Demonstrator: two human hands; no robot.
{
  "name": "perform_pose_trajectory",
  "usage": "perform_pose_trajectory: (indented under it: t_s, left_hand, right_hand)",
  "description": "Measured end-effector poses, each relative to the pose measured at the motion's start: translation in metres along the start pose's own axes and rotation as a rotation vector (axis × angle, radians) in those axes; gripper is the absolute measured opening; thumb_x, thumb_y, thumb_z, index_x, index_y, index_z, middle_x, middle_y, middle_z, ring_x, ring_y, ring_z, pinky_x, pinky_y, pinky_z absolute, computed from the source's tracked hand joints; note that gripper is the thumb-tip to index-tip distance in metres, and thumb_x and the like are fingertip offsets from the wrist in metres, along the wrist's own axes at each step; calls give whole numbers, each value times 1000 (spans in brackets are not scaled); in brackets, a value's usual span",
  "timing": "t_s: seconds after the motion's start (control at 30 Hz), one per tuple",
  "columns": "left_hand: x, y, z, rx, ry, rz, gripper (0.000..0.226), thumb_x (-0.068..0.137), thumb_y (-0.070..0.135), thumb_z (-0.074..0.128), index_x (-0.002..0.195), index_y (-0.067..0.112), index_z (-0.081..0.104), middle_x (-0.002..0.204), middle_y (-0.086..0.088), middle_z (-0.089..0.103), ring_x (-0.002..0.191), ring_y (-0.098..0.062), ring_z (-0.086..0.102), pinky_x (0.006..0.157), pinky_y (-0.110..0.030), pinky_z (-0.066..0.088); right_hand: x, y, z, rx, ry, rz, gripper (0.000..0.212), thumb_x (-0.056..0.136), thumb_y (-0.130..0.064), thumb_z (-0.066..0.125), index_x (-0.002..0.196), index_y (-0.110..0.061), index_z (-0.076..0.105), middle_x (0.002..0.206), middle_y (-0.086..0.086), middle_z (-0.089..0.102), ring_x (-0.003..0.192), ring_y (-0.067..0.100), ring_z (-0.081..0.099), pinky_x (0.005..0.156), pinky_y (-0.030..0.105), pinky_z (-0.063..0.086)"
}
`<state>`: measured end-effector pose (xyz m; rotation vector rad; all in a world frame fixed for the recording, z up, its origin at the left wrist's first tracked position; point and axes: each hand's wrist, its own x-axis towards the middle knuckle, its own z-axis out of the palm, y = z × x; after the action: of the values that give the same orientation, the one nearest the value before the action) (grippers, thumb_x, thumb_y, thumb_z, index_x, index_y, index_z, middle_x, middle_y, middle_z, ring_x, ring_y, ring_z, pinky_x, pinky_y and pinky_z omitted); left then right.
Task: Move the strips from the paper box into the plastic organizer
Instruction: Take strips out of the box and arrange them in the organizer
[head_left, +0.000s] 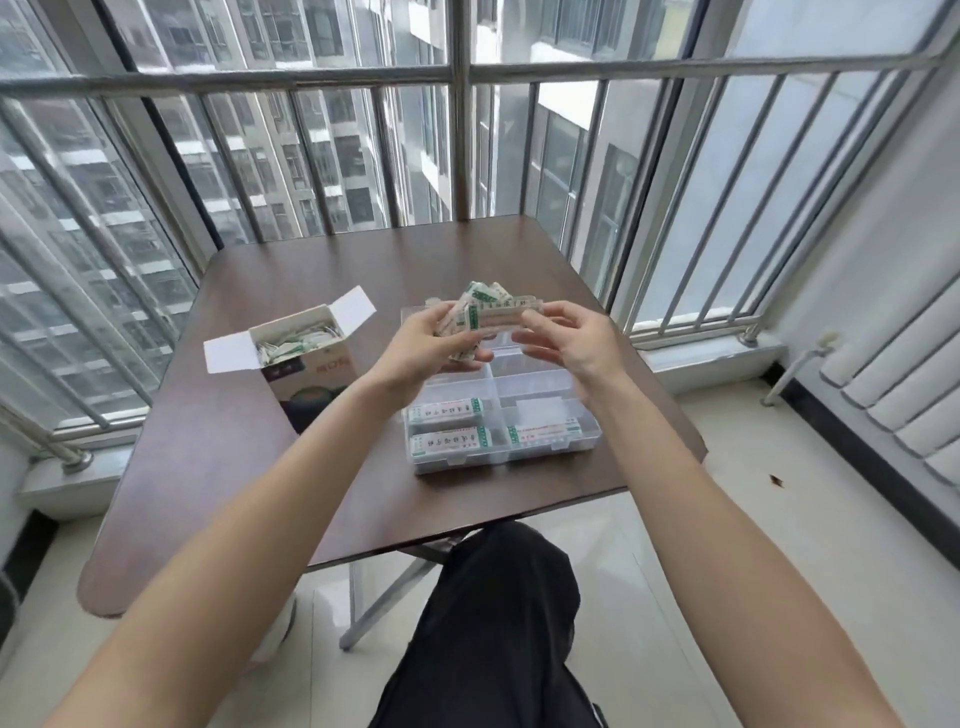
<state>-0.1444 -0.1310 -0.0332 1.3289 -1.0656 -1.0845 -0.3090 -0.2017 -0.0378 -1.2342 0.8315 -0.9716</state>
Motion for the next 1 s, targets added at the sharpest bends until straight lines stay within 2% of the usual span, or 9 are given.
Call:
perform_pose_trajectory:
  t_s: [0.1, 0.23, 0.3, 0.4, 0.57, 0.77, 0.83, 0.9, 1.0]
  left_hand:
    - [-3, -1, 4, -12, -36, -3, 35, 88, 2, 60, 122, 7, 50, 94, -2, 65, 70, -11, 69, 64, -19, 55]
    - [-9, -2, 3, -64, -111, -46, 30, 94, 4, 50, 124, 11, 48, 105, -4, 64, 76, -15, 69, 68, -22, 57]
    - [-10, -2, 0, -95, -108, -69, 27, 98, 4, 44, 124, 10, 47, 105, -6, 65, 75, -15, 70, 67, -22, 57]
    - [-11, -6, -8, -24, -48, -49, 25, 99, 3, 40, 123, 9, 46, 100, -6, 65, 71, -13, 70, 66, -22, 58]
    - [-12, -20, -18, 204, 12, 33, 27, 97, 4, 45, 124, 9, 47, 101, -7, 64, 69, -13, 70, 59, -21, 56]
    - [-19, -28, -18, 280, 34, 61, 27, 97, 8, 48, 124, 11, 49, 107, -8, 65, 71, -14, 71, 61, -24, 57]
    - [-22, -28, -18, 277, 33, 58, 27, 97, 9, 48, 124, 12, 49, 108, -8, 65, 72, -14, 71, 61, -25, 57]
    - [-22, -28, -19, 281, 32, 53, 27, 97, 10, 48, 123, 13, 49, 110, -9, 64, 73, -15, 71, 62, -25, 57]
    - [-22, -26, -17, 291, 23, 42, 27, 96, 11, 49, 123, 13, 49, 113, -9, 64, 74, -15, 71, 61, -24, 57]
  right_hand:
    - [0, 2, 0, 3, 56, -21, 9, 84, 1, 66, 87, -5, 60, 80, 12, 67, 59, 12, 67, 59, 21, 56]
    - [-1, 5, -5, -32, 49, -36, 21, 83, 3, 66, 99, -8, 57, 81, 13, 66, 59, 12, 66, 60, 21, 56]
    - [-1, 4, -10, -37, 37, -17, 22, 87, 4, 61, 103, -12, 60, 86, 13, 65, 62, 12, 65, 63, 20, 56]
    - [-2, 3, -27, -34, 23, 55, 19, 89, 6, 55, 95, -9, 63, 90, 12, 62, 60, 10, 62, 60, 16, 54]
    - [-12, 7, -58, -361, -70, 70, 16, 87, 2, 61, 91, -13, 64, 86, 10, 62, 61, 10, 65, 65, 19, 56]
    - [-13, 11, -62, -741, -126, 16, 28, 81, -3, 64, 87, -30, 70, 91, 8, 67, 75, 21, 72, 82, 38, 57]
    - [-13, 10, -59, -778, -142, 35, 26, 79, -2, 65, 83, -27, 70, 92, 12, 69, 73, 22, 72, 80, 38, 58]
    - [-12, 7, -54, -814, -159, 30, 24, 80, 1, 63, 83, -22, 67, 92, 14, 68, 70, 21, 70, 72, 29, 59]
    - [-11, -1, -43, -1035, -213, -29, 16, 82, -7, 59, 81, -22, 66, 82, 3, 68, 68, 19, 67, 65, 27, 56]
